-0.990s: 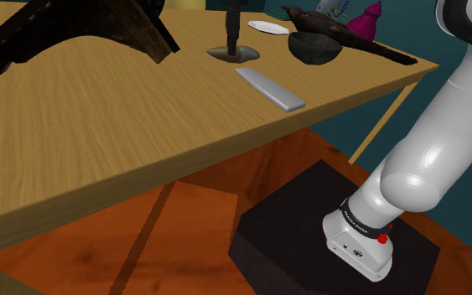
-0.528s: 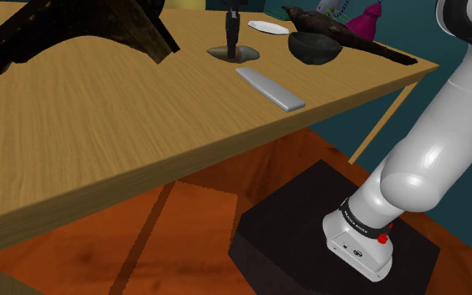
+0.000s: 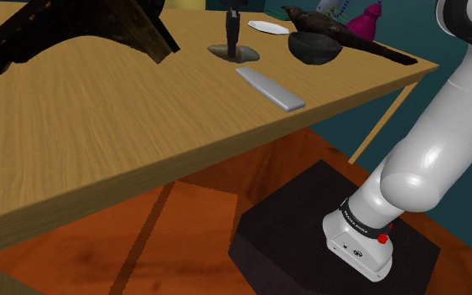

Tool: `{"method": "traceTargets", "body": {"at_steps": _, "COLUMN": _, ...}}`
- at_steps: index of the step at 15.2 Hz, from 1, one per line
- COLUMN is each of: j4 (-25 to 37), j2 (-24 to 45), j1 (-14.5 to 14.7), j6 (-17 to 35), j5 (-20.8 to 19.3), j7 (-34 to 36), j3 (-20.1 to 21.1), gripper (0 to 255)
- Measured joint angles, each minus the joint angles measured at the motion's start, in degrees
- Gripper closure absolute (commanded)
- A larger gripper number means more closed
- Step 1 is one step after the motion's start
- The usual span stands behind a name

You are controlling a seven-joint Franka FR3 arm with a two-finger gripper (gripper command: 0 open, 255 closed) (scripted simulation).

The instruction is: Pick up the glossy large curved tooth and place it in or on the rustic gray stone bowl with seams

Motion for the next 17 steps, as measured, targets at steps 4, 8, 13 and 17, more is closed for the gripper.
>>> {"method": "traceTargets", "body": {"at_steps": 4, "j4": 4.08, "j2": 0.93, "j1": 0.03, "j6": -3.16, "j5": -0.13, "j7": 0.13, "j3": 0.01, "gripper": 255}}
{"method": "traceTargets", "body": {"at_steps": 8, "j4": 8.56, "j2": 1.93, "j1": 0.18, "j6": -6.64, "j5": -0.23, "j7": 0.47, "j3": 0.11, "gripper": 255}}
{"method": "traceTargets", "body": {"at_steps": 13, "j4": 14.63, "j2": 3.53, "j1": 0.34, "j6": -11.11, "j5": -0.44, "j7": 0.77, "j3": 0.19, "gripper": 255}}
{"method": "traceTargets", "body": {"at_steps": 17, "j4": 21.13, "j2": 5.81, "j1": 0.61, "j6": -15.35, "j5": -0.74, "j7": 1.14, "j3": 0.31, "gripper": 255}}
